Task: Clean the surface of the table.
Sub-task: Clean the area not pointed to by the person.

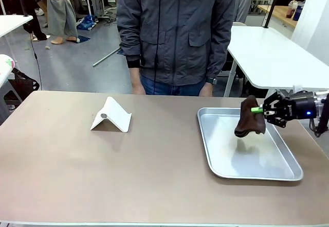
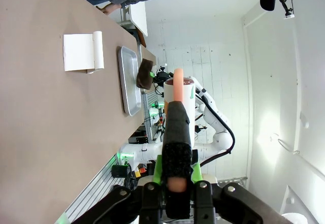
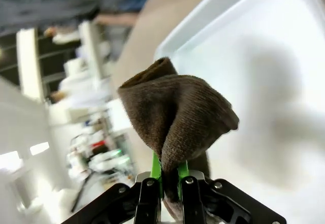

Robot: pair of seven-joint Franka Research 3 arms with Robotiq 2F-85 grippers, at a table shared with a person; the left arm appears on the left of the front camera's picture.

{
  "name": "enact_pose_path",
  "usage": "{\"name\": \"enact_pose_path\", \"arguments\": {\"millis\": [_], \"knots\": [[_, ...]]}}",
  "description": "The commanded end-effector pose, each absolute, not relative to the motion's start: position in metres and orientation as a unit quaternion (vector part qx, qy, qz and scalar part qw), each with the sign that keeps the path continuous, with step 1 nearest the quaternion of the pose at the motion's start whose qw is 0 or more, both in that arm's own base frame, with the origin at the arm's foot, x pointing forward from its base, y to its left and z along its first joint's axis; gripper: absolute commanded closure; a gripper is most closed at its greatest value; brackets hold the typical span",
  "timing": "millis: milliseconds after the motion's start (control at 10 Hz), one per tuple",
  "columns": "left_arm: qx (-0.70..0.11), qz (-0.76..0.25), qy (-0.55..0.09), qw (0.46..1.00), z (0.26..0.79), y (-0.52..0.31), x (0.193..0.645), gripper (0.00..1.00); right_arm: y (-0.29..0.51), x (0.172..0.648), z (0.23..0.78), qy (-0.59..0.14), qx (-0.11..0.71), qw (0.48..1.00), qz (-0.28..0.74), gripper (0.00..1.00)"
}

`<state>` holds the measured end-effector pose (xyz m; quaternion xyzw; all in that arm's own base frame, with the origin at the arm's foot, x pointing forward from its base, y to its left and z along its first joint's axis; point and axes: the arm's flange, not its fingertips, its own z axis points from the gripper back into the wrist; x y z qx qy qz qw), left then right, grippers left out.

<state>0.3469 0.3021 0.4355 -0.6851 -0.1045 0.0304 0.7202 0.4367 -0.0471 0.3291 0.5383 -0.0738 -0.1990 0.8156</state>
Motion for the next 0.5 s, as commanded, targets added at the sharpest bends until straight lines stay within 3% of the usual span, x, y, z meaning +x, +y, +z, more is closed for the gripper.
{"name": "enact_pose_path", "arguments": {"millis": [0,200,400], "knots": [[-0.688,0.032,-0.104,0.717,0.439,0.303,0.344,0.78,-0.064,0.438,0.328,-0.010,0.653,0.729,-0.205,0.86],[-0.688,0.032,-0.104,0.717,0.439,0.303,0.344,0.78,-0.070,0.430,0.340,0.082,0.740,0.638,-0.197,0.86],[-0.688,0.032,-0.104,0.717,0.439,0.303,0.344,0.78,-0.077,0.422,0.348,0.139,0.763,0.598,-0.202,0.86]]}}
